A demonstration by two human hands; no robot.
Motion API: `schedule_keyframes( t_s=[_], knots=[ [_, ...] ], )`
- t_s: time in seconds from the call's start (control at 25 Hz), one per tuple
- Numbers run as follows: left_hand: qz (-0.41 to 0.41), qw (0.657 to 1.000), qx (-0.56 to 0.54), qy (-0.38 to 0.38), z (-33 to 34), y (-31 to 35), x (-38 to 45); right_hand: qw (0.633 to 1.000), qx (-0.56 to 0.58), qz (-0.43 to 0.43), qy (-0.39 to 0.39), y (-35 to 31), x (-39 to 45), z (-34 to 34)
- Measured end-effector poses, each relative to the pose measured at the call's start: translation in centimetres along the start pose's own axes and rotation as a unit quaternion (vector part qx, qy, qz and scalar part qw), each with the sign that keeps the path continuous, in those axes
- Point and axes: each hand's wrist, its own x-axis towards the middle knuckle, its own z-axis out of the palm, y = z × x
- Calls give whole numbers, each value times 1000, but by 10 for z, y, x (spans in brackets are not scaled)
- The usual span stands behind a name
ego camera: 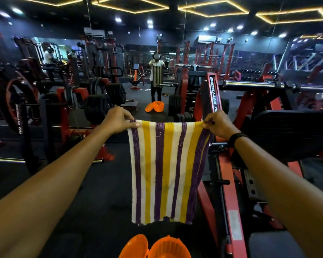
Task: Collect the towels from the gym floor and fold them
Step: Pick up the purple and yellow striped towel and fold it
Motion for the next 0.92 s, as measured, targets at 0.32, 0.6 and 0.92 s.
schedule_keyframes(
  t_s=[0.32, 0.6, 0.92],
  knots=[
    [-46, 883, -466, -34, -18, 29, -5, 929, 354, -4, -103, -13, 0, -51],
    [-144, 896, -398, -131, 5, 4, -21, 830, 481, 85, -270, -40, -23, 22],
    [-191, 809, -546, -102, -8, -6, -25, 787, 569, 173, -165, -54, -10, 35]
  ],
)
